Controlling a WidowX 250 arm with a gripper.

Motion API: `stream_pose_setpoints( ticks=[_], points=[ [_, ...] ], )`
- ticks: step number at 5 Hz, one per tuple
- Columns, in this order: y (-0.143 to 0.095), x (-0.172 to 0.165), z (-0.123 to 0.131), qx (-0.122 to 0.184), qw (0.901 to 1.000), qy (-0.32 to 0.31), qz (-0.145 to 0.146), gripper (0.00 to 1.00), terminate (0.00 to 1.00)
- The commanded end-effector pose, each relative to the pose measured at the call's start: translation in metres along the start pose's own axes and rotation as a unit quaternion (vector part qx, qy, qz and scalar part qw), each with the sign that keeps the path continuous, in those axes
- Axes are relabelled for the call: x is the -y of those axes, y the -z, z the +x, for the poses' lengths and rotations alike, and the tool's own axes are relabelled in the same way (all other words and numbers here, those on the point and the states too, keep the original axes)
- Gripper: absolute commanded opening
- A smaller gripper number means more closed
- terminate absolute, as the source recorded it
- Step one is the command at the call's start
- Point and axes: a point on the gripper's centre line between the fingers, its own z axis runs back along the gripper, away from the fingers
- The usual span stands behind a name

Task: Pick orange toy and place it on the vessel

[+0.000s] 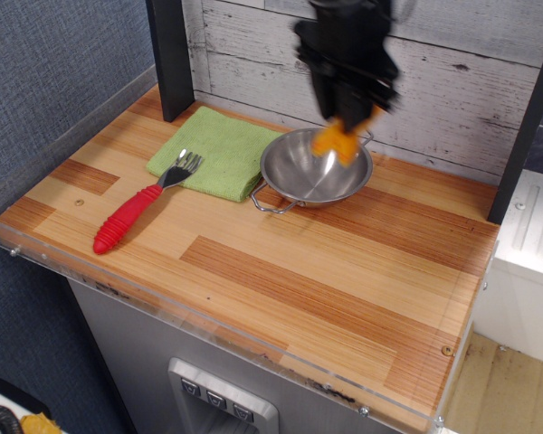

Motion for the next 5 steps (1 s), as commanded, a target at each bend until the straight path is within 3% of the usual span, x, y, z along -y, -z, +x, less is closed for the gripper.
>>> stream_pose_setpoints(
  ticks=[1, 2, 3, 5],
  points=[
    [0.004, -0.038, -0.013, -0.008, 0.9991, -0.039, 0.014, 0.00, 0.00],
    [0.016, -0.033, -0.018, -0.026, 0.9991, -0.033, 0.001, 0.00, 0.00],
    [0.020, -0.028, -0.019, -0.047, 0.9984, -0.029, -0.004, 1.00, 0.00],
    [0.015, -0.027, -0.017, -0.038, 0.9989, -0.027, -0.002, 1.00, 0.00]
  ],
)
